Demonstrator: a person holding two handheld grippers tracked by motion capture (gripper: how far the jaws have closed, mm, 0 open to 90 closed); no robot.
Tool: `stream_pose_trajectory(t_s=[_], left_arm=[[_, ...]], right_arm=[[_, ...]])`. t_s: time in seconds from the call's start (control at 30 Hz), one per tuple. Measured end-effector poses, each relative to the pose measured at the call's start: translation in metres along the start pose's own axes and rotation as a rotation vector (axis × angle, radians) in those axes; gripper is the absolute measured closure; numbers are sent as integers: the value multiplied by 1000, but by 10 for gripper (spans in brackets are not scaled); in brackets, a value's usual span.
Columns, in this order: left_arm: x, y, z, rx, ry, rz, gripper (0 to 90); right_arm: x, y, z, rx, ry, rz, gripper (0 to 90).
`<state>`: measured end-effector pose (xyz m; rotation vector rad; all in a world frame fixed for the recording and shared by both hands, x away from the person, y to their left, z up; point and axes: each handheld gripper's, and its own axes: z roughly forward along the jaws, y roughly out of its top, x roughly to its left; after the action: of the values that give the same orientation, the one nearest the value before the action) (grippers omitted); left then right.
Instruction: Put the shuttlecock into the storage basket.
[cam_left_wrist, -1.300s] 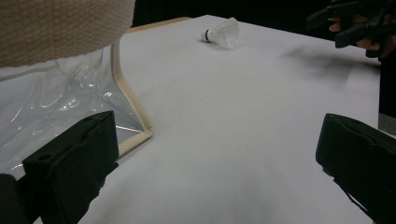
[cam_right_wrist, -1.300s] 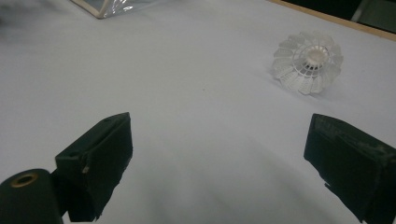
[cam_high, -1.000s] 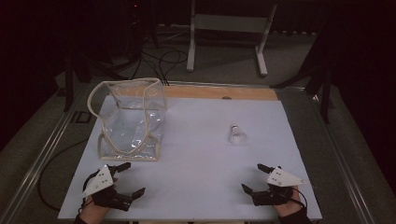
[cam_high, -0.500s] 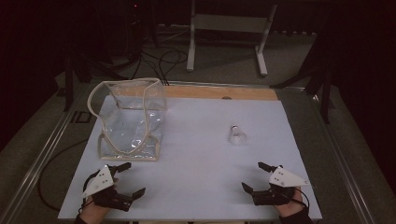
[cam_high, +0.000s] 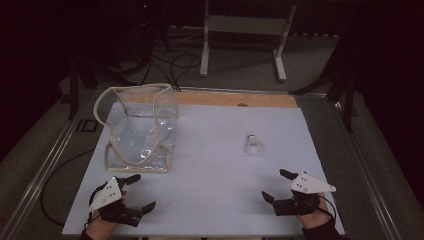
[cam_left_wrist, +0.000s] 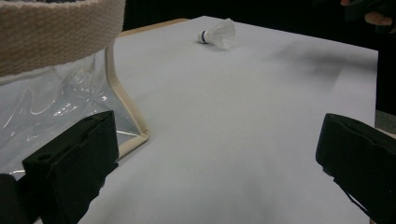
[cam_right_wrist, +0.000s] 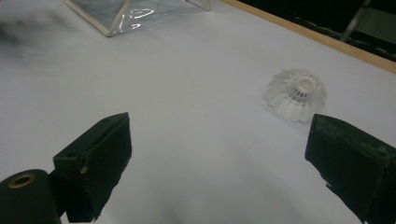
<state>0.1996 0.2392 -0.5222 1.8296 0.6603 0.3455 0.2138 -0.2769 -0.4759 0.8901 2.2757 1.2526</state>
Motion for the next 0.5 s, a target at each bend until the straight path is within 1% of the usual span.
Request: stream_pose_trajectory(t_s=[0.07,0.13,0.23,0.27,0.33,0.43,0.47,0.5], left_arm=[[0,0,0,0,-1,-1,4],[0,0,0,0,-1,-2,4],[0,0,0,1,0,0,4],[0,0,0,2,-1,0,4],[0,0,1,4,-2,2,4],[-1,0,1,3,-1,2,4],[-1,0,1,2,-1,1,4],[-1,0,1,2,-1,2,4]], right_arm=[[-1,3,-2,2,-1,-1,72],[-3,9,-4,12,-13,-9,71],[-4,11,-5,14,-11,-8,70],[-5,13,-6,13,-19,-8,70],[-9,22,-11,5,-22,3,71],[-11,26,-13,15,-34,8,71],[-11,29,-15,25,-38,21,71],[-11,29,-15,25,-38,21,71]])
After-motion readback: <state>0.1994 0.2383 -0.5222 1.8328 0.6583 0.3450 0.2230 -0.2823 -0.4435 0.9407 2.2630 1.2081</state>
